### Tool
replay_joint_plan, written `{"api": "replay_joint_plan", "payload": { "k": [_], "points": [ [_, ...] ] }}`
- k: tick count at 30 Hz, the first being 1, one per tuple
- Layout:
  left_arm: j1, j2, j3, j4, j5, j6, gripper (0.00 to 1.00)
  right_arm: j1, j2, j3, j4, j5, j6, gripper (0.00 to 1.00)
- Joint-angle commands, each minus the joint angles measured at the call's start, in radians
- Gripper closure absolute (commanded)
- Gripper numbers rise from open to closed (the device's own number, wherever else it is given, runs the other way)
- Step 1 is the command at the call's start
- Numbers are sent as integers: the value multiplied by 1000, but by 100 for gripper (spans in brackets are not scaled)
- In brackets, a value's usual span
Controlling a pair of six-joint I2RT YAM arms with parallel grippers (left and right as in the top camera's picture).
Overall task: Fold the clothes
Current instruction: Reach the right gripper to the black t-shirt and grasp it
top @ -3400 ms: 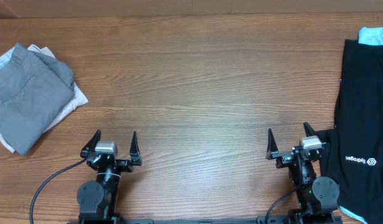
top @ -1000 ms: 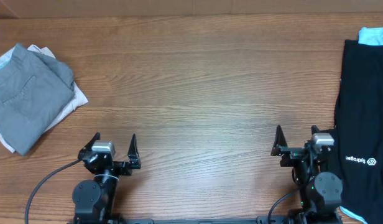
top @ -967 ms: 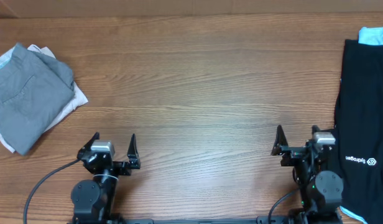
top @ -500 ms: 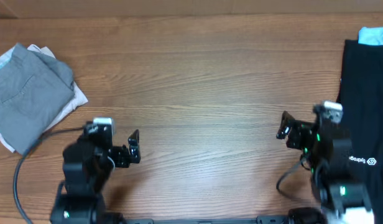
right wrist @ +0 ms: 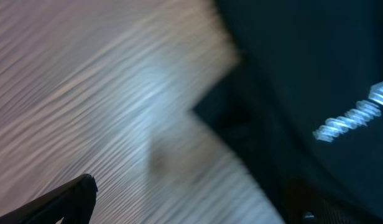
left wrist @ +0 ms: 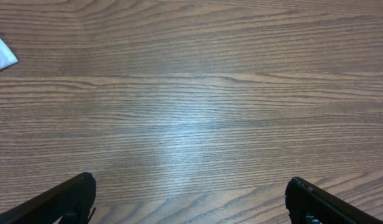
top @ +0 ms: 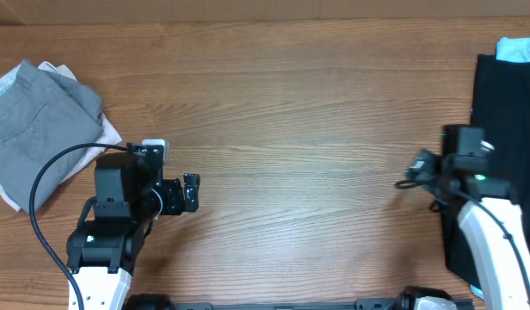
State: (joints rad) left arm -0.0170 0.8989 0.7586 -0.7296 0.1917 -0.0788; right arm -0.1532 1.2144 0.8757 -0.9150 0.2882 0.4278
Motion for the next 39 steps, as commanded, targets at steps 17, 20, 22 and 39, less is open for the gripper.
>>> {"api": "replay_joint_plan", "payload": {
  "k": [17, 20, 22, 39],
  "points": [
    [11, 3, 29, 8, 16, -14, 9, -314, 180, -143, 177, -47, 75, 27],
    [11, 3, 29, 7, 16, -14, 10, -314, 233, -143, 188, -66, 74, 31],
    [11, 3, 29, 7, 16, -14, 11, -314, 275, -143, 193, -66, 74, 40],
    [11, 3, 29, 11, 8, -14, 7, -313, 212, 2, 57, -79, 69, 96]
  ]
}}
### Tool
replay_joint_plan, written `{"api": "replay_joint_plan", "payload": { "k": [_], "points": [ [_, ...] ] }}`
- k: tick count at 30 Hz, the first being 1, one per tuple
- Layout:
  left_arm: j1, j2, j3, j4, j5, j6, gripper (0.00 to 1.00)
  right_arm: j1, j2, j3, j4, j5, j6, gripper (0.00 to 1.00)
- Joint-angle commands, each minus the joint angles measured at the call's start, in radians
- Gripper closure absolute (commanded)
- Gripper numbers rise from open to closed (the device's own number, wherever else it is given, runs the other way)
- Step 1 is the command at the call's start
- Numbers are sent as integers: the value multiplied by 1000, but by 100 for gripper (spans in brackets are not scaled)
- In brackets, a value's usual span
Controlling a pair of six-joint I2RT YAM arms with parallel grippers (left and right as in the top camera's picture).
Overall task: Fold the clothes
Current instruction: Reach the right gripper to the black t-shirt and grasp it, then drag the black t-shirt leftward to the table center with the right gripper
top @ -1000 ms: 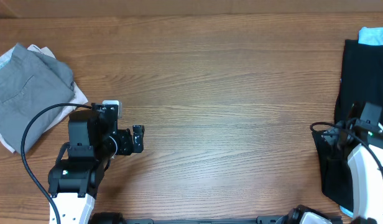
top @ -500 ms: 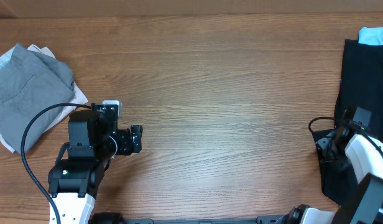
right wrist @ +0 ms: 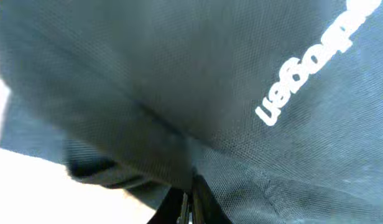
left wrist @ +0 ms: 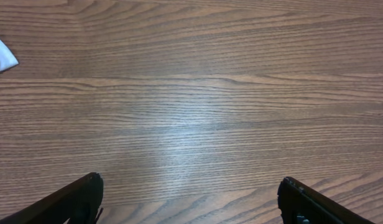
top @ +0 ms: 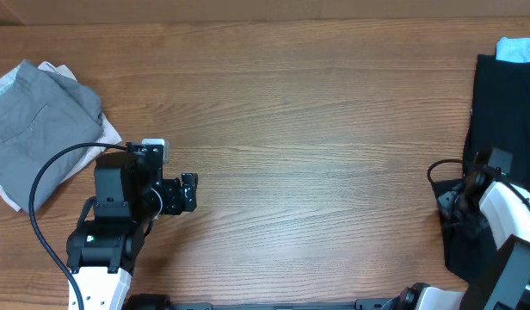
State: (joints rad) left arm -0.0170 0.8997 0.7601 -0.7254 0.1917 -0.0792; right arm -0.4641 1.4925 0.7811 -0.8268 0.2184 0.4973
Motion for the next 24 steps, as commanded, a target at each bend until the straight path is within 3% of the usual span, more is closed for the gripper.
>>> {"api": "replay_joint_plan", "payload": {
  "k": [1, 4, 9, 18, 24],
  "points": [
    [11, 2, 27, 8, 8, -13, 7, -2, -95, 140, -58, -34, -13, 96],
    [11, 2, 27, 8, 8, -13, 7, -1, -159, 238, -85, -201, -126, 96],
    [11, 3, 27, 8, 8, -14, 7, 69, -246, 363, -100, -686, -436, 96],
    [11, 3, 27, 7, 8, -14, 7, 430, -230, 350, -120, -680, -505, 96],
    [11, 3, 27, 8, 8, -14, 6, 666, -146, 344, 20, -680, -440, 96]
  ]
}}
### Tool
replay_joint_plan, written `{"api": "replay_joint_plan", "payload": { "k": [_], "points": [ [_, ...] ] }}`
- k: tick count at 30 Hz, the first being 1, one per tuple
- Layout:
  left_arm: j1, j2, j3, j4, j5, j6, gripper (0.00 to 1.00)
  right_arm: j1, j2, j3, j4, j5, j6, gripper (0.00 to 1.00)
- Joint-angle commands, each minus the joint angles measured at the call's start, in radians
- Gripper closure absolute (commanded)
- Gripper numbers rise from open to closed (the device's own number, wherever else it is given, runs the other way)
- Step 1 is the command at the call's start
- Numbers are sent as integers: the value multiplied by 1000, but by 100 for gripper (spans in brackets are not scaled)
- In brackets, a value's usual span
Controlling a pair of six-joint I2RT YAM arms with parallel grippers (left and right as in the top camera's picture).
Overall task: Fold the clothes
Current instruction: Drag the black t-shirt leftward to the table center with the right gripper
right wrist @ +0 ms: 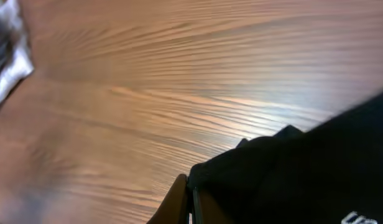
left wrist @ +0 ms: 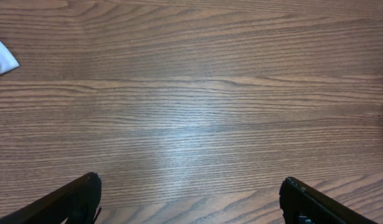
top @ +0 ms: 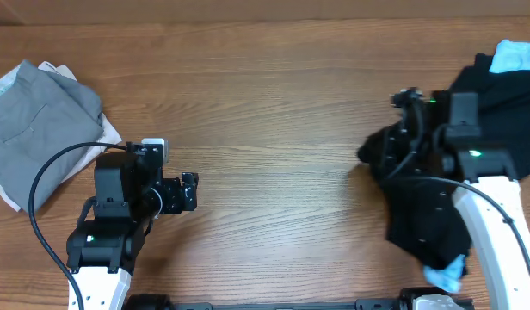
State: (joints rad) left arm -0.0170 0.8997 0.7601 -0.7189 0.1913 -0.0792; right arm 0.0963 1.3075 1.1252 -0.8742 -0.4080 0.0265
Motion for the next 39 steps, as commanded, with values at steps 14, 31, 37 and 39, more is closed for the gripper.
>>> {"api": "replay_joint_plan", "payload": {
  "k": [14, 31, 37, 39],
  "points": [
    [11, 3, 27, 17, 13, -14, 0, 325, 175, 0, 428, -12, 106, 96],
    [-109, 83, 27, 181, 113, -14, 0, 325, 174, 42, 549, -291, 114, 68],
    [-240, 257, 27, 306, 113, -14, 0, 237, 132, 42, 322, 151, 243, 42],
    [-278, 314, 27, 367, 113, -14, 0, 183, 99, 42, 254, 211, 280, 38]
  ]
}}
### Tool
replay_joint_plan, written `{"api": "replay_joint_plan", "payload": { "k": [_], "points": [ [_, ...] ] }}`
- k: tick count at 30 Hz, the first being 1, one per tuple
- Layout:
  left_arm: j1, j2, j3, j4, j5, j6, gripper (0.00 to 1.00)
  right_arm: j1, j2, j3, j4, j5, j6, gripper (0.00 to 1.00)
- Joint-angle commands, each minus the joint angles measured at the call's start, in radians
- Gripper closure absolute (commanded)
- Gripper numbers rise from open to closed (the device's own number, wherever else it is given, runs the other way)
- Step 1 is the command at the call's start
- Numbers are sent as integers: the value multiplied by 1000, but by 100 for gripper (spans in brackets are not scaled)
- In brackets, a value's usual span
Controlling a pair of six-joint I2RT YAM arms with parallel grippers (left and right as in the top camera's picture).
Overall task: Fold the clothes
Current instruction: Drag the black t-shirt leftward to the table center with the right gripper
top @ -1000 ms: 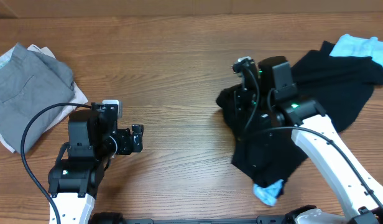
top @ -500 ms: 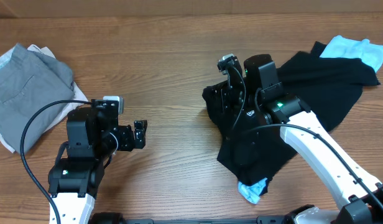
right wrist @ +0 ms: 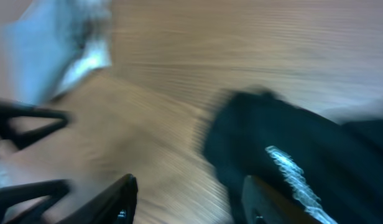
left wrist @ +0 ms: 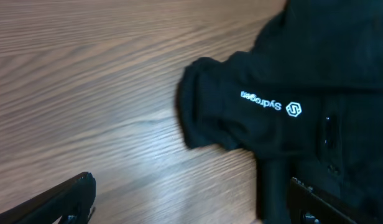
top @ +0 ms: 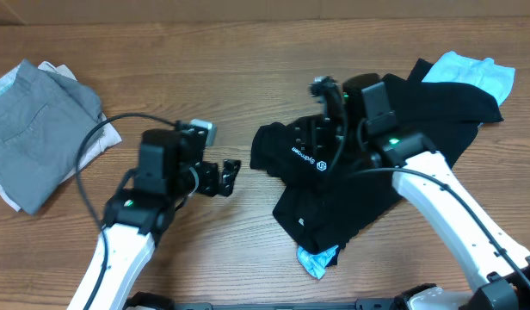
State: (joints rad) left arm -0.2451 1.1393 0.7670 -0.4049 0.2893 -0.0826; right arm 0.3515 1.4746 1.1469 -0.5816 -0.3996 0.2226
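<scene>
A crumpled black garment [top: 351, 172] with a white logo [left wrist: 269, 106] lies in the middle of the table. My right gripper [right wrist: 188, 186] hovers open over the garment's left edge [top: 310, 138], with nothing between its fingers. Its view is blurred. My left gripper [top: 231, 176] stands open just left of the garment, above bare wood [left wrist: 191, 186]; its right finger is next to the black cloth. A folded grey garment [top: 33, 120] rests on white cloth at the far left.
A light blue garment [top: 467, 69] pokes out from under the black one at the back right. Another light blue piece [top: 317, 258] shows at its front edge. Bare wooden table [top: 248, 52] lies between the grey pile and the black garment.
The black garment has moved from the right part of the table to the middle. My right gripper, then shut on its edge, is now open. My left gripper has moved right, up to the garment.
My right gripper was open beside the black garment at the table's right edge, then shut on it there. Then it held the garment partway toward the middle. Now the garment lies in the middle, let go. The left arm stayed still until this moment.
</scene>
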Motion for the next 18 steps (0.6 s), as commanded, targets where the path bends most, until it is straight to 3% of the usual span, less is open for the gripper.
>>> {"api": "replay_joint_plan", "payload": {
  "k": [1, 3, 5, 10, 15, 18],
  "points": [
    [-66, 99, 21, 81, 15, -11, 0, -98, -83, 21, -68, 219, 95, 36],
    [-104, 164, 21, 146, 15, -11, 0, -176, -121, 21, -146, 227, 97, 30],
    [-136, 236, 21, 193, 15, -50, 0, -241, -148, 21, -207, 226, 97, 0],
    [-182, 421, 43, 288, 17, -98, 0, -355, -167, 21, -325, 216, 96, 0],
    [-187, 595, 155, 284, 28, -124, 0, -400, -166, 20, -390, 216, 96, 0],
    [-203, 673, 223, 273, 39, -124, 9, -400, -166, 21, -406, 216, 96, 0]
  ]
}}
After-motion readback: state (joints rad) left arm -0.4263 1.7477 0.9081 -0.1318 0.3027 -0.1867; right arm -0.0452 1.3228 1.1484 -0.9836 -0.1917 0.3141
